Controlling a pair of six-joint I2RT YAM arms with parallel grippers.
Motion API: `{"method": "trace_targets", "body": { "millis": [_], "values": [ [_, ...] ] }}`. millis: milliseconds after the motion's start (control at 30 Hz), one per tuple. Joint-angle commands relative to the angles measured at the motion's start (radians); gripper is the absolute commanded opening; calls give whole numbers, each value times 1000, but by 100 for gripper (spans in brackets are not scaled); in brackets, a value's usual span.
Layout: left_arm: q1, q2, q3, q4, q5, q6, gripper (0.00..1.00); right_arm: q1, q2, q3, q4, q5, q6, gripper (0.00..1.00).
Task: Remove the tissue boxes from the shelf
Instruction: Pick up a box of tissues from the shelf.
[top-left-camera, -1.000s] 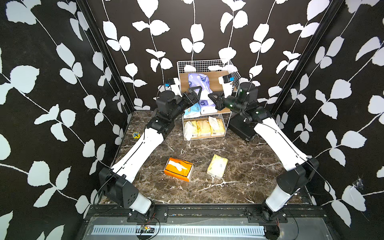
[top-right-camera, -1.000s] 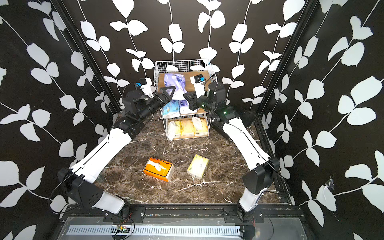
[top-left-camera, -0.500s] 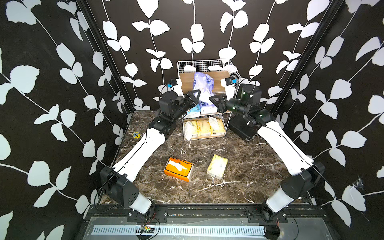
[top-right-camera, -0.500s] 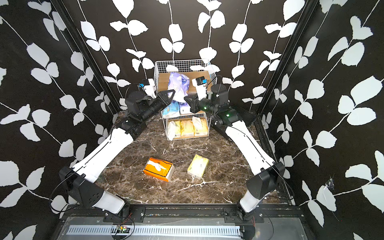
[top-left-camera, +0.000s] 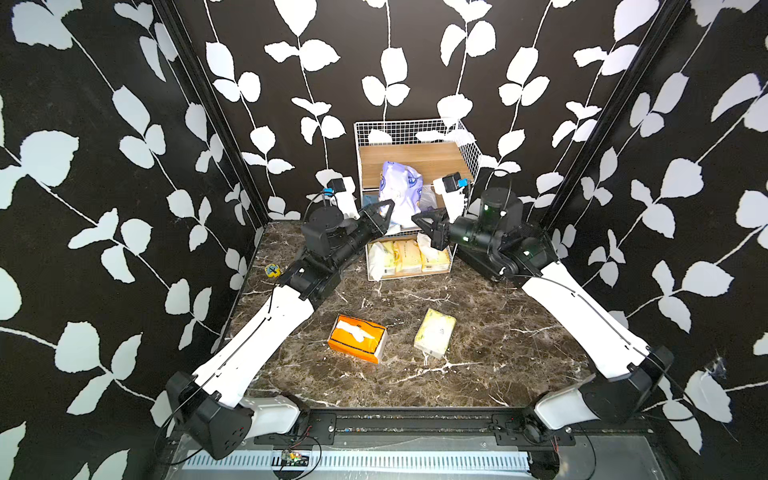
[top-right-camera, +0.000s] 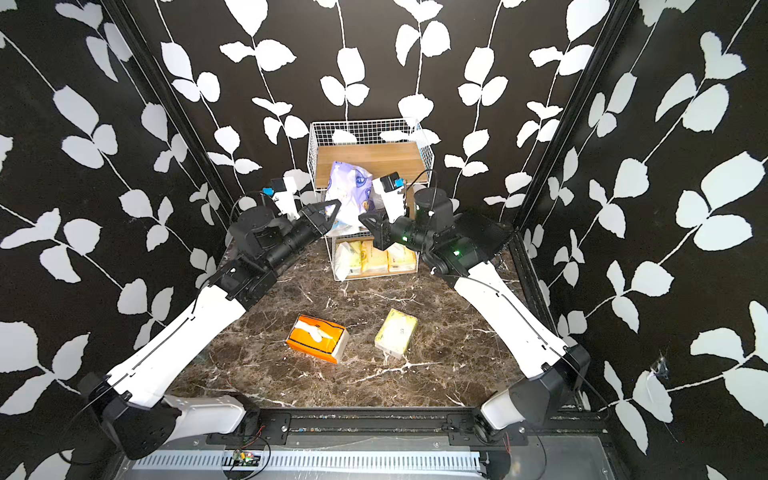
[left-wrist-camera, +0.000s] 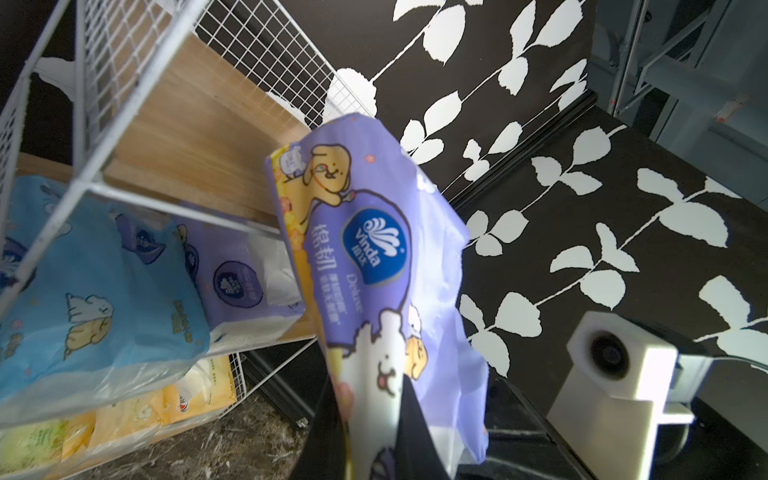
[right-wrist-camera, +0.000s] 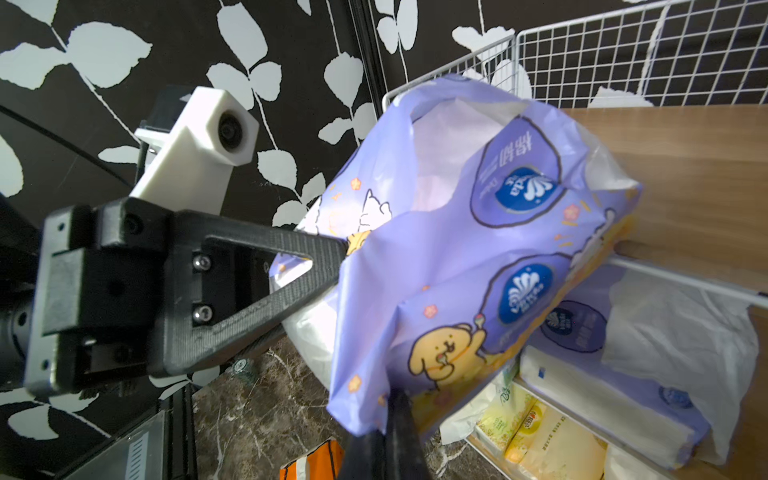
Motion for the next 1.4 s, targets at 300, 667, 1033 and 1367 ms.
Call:
{"method": "trace_targets", "body": {
  "millis": [300,667,1033,1367],
  "values": [
    [-72,-116,-168,-69,-43,33,10,84,-125,-193,68,92,-31,0],
    [-171,-119,-211,-155,-117,95,10,97,-212,-387,81,130,-24,0],
    [-229,-82,-303,-86,-163,85,9,101,-260,-542,109,142,-11,0],
    [-238,-28,-374,-19,-166,58,7,101,-262,-636,156,134,1,0]
  ]
}}
